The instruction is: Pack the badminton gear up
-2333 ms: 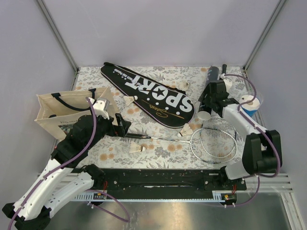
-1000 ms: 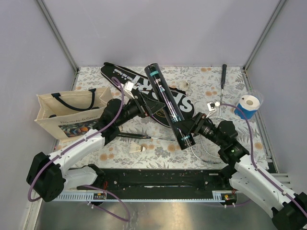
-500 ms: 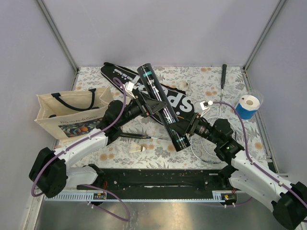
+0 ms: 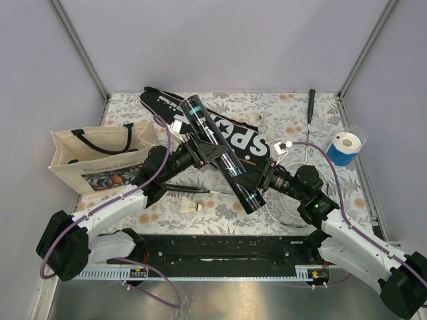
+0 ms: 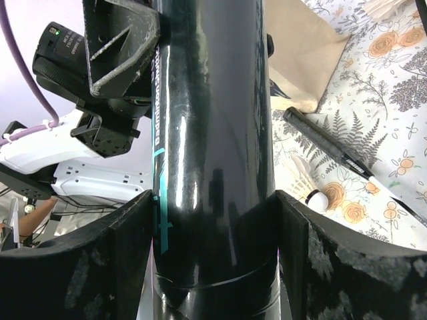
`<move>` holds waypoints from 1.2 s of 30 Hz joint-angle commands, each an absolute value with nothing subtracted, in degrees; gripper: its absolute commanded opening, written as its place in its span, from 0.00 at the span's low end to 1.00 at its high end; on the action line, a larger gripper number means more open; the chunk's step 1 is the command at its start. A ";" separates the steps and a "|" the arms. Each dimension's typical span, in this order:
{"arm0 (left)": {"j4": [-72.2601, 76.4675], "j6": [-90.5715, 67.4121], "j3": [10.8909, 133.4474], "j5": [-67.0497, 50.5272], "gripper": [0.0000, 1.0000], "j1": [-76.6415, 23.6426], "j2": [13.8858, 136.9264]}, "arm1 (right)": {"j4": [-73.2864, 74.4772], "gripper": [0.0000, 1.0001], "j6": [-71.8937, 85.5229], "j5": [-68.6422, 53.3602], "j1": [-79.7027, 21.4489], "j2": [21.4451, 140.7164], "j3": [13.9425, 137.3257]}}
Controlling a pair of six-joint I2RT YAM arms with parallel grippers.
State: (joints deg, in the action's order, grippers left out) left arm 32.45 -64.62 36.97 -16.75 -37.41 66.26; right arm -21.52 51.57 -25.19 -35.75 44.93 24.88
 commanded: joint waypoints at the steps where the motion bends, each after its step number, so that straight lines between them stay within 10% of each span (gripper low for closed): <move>1: 33.59 -66.18 35.77 -12.06 0.49 -37.62 59.17 | -19.26 0.75 51.68 -20.15 -36.03 41.85 29.70; 9: 11.98 -69.34 37.88 6.57 0.47 -37.53 43.53 | -14.42 0.89 51.86 -10.74 -36.04 28.49 26.73; 17: 0.09 -76.19 36.74 18.01 0.48 -37.44 30.42 | -20.29 0.60 50.02 -10.80 -35.95 18.19 20.31; 36: -5.71 -83.49 35.16 17.05 0.49 -37.53 26.63 | -47.46 0.47 51.50 -27.16 -36.04 43.23 19.77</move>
State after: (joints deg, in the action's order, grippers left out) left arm -9.32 -81.58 35.03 17.12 -37.74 26.79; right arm -38.72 50.30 -25.04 -36.10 41.43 19.46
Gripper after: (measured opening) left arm 0.708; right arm 0.487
